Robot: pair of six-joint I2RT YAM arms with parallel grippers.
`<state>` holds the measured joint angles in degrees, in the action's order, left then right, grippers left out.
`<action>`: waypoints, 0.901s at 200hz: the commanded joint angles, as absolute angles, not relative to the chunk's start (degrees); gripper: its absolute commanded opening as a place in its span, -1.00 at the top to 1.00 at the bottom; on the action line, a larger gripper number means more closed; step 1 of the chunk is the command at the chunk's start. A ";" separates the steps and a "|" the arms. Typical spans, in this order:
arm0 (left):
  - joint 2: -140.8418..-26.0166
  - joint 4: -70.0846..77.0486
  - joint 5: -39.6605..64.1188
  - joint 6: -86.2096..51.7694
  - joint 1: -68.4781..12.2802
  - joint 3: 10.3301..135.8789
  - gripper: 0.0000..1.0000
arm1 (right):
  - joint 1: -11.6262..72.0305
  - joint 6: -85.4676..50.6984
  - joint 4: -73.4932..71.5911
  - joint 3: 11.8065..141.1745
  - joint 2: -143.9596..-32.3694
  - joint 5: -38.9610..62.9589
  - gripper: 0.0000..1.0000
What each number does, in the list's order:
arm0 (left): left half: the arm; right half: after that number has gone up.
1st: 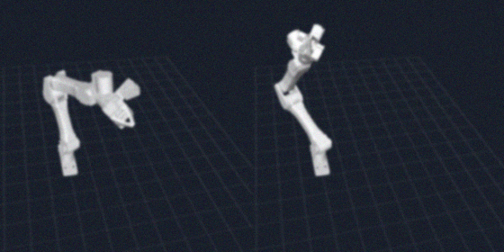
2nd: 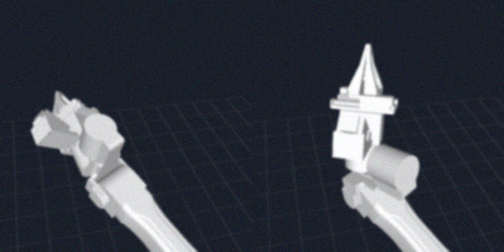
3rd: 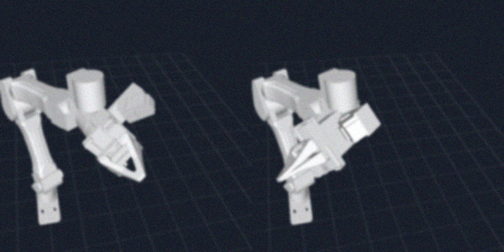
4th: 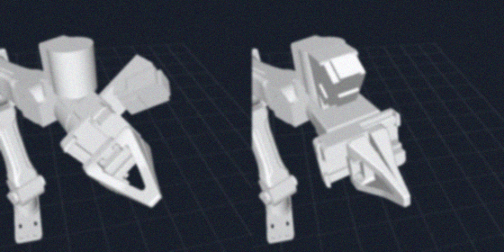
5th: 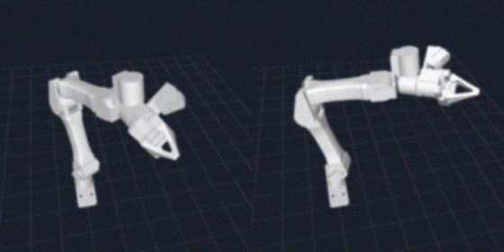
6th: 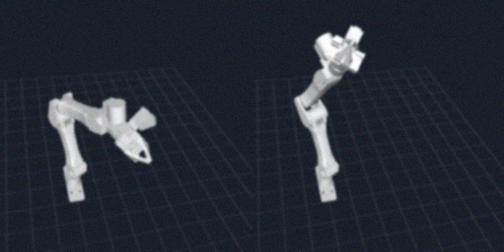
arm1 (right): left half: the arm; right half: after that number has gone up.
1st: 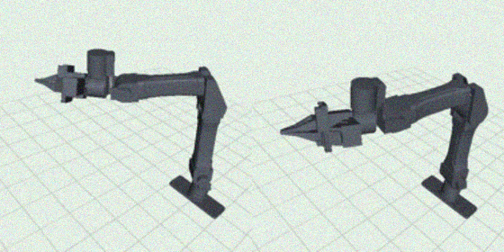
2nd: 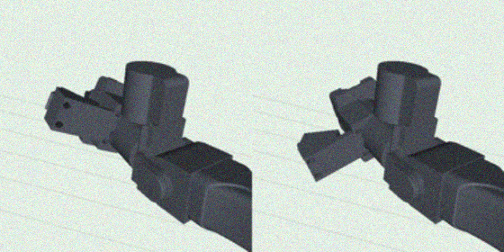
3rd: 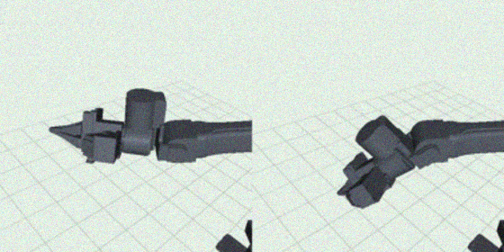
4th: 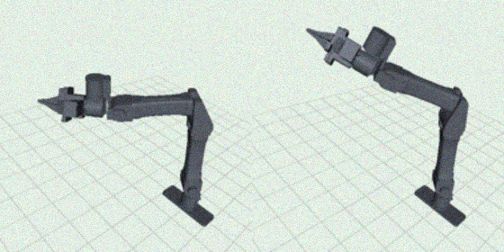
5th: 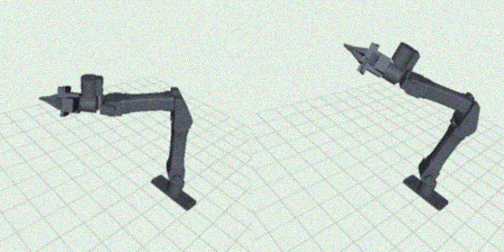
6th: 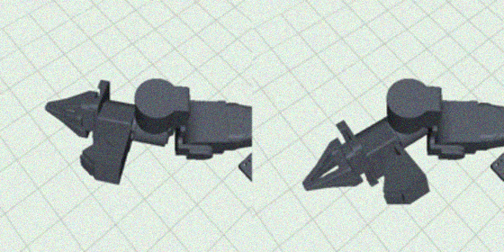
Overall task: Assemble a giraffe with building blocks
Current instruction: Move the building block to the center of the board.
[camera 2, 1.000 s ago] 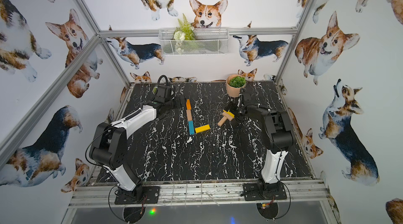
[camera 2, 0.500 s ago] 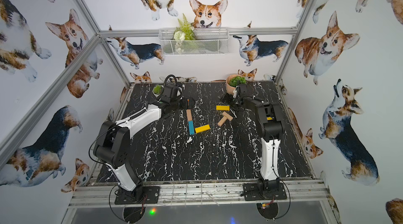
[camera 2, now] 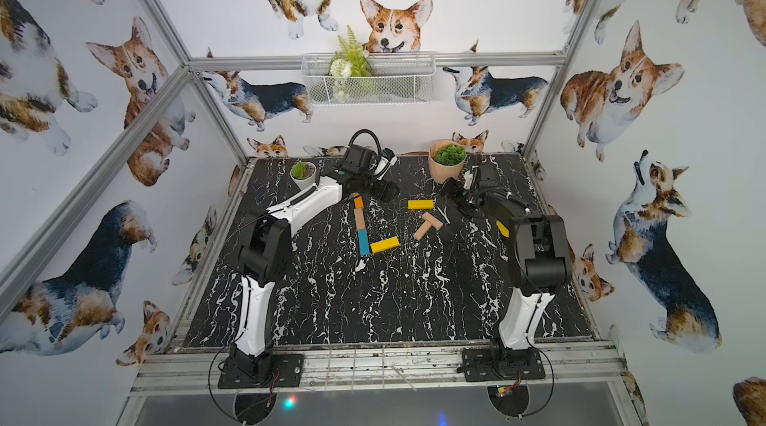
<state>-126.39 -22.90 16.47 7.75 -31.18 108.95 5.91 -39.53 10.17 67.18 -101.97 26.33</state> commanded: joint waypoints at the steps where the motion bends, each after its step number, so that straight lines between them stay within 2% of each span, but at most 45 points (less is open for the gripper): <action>1: -131.25 -32.43 19.78 16.08 -31.88 115.67 -0.58 | 5.89 -40.18 9.57 61.00 -96.91 23.17 -0.95; 35: -136.19 -32.87 19.60 23.12 -33.52 119.76 -0.55 | 6.15 -41.25 7.98 49.61 -86.87 22.53 -0.92; 72: -140.63 -33.58 13.52 33.90 -36.55 123.96 -0.56 | 6.15 -37.50 14.25 45.75 -77.76 20.53 -0.92; 103: -145.97 -38.91 13.40 34.89 -37.17 133.61 -0.59 | 6.15 -36.40 17.16 44.15 -73.42 19.89 -0.91; 138: -148.84 -42.21 16.38 32.99 -37.44 138.72 -0.58 | 6.30 -37.41 15.94 43.23 -73.91 21.51 -0.85; 151: -148.92 -42.41 17.42 32.71 -37.53 138.52 -0.45 | 6.24 -37.99 14.99 43.88 -76.14 21.36 -0.73; 162: -148.71 -42.59 17.37 31.87 -37.53 138.30 -0.37 | 6.29 -38.73 12.82 44.35 -78.12 20.70 -0.71; 180: -146.79 -41.94 16.01 28.50 -37.21 136.43 -0.40 | 6.32 -39.58 8.56 46.92 -83.38 20.57 -0.72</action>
